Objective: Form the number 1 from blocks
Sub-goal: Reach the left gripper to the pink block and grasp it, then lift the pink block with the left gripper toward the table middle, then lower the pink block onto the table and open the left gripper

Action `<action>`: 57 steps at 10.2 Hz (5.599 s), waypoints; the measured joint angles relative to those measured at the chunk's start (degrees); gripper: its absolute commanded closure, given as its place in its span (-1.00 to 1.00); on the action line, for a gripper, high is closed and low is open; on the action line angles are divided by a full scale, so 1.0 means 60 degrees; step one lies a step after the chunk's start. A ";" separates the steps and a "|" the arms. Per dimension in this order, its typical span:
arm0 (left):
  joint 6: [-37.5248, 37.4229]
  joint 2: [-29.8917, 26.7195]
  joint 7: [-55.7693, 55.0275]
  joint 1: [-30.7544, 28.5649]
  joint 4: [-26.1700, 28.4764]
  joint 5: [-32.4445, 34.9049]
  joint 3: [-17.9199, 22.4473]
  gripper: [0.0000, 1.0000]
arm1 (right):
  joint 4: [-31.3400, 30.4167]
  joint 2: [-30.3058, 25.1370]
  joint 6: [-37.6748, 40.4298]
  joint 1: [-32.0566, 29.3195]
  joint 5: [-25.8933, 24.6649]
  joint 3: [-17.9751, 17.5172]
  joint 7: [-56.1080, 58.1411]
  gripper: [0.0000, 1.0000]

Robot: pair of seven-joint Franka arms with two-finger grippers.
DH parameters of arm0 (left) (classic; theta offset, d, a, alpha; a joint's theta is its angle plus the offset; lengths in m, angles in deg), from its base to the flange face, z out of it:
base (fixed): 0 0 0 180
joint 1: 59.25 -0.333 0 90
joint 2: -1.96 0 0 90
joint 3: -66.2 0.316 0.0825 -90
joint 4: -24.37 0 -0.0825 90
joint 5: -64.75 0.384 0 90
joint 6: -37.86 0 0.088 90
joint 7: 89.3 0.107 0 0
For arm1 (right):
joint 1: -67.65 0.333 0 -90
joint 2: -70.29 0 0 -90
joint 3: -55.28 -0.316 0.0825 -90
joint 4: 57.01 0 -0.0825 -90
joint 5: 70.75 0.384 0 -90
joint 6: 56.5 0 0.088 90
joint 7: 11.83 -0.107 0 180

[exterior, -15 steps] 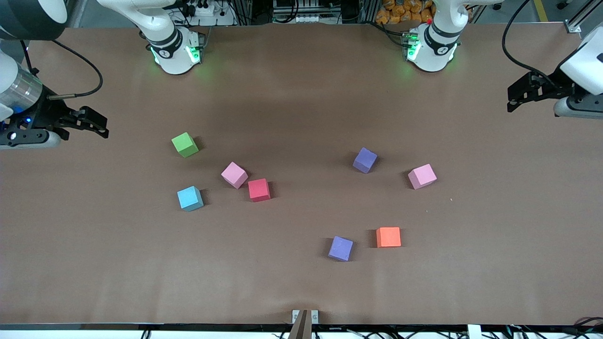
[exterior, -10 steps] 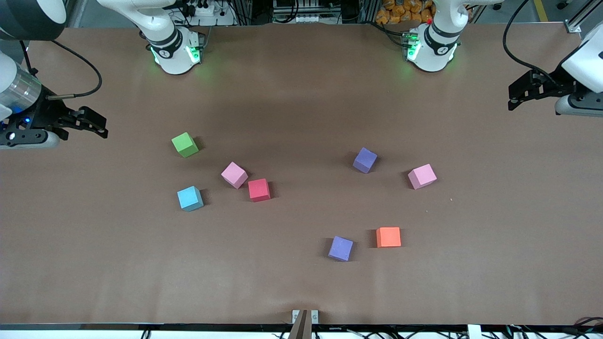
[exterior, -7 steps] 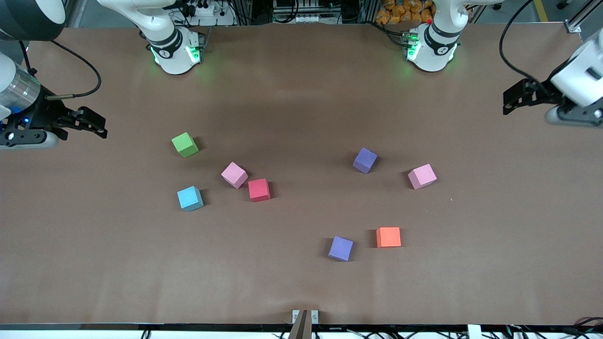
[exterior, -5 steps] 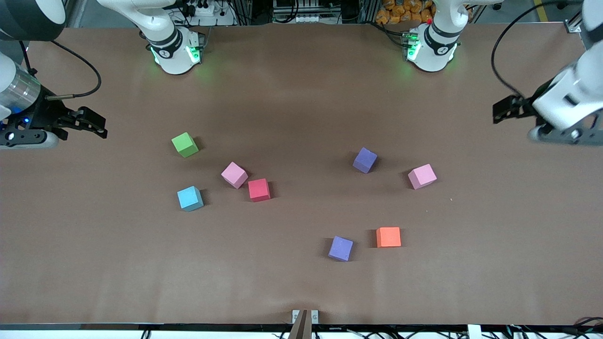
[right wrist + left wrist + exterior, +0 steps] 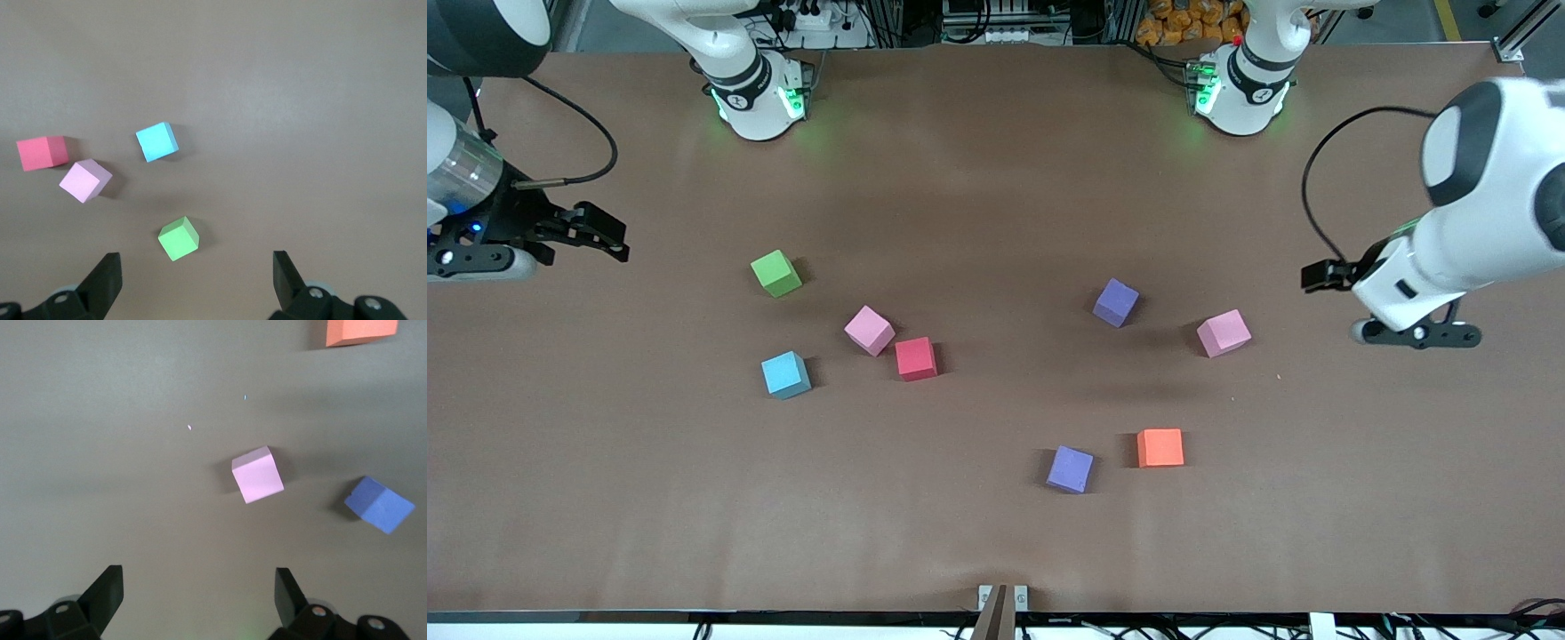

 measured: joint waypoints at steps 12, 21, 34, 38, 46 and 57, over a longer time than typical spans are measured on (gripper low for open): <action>0.4746 0.1581 -0.4117 0.0380 0.2547 0.0000 -0.0391 -1.00 | 0.1217 0.0027 0.1088 -0.0185 0.0005 -0.0042 0.0038 -1.00; 0.5324 0.2608 -0.4785 0.0664 0.2672 0.0195 -0.0369 -1.00 | 0.1241 0.0026 0.1071 -0.0183 0.0008 -0.0125 0.0041 -1.00; 0.5044 0.3209 -0.4789 0.0613 0.2829 0.1277 -0.0366 0.53 | 0.1245 0.0027 0.1011 -0.0183 0.0021 -0.0129 0.0043 -1.00; 0.5064 0.3180 -0.4788 0.0659 0.2602 0.1298 -0.0400 1.00 | 0.1245 0.0026 0.0997 -0.0172 0.0031 -0.0161 0.0046 -1.00; 0.3509 0.1429 -0.6679 0.1506 0.2418 0.0777 -0.2861 1.00 | 0.1252 0.0026 0.0936 -0.0170 0.0037 -0.0191 0.0046 -1.00; 0.4751 0.3310 -1.1175 0.5628 0.2409 0.0465 -0.4584 0.15 | 0.1271 0.0032 0.0888 -0.0161 0.0038 -0.0200 0.0046 -1.00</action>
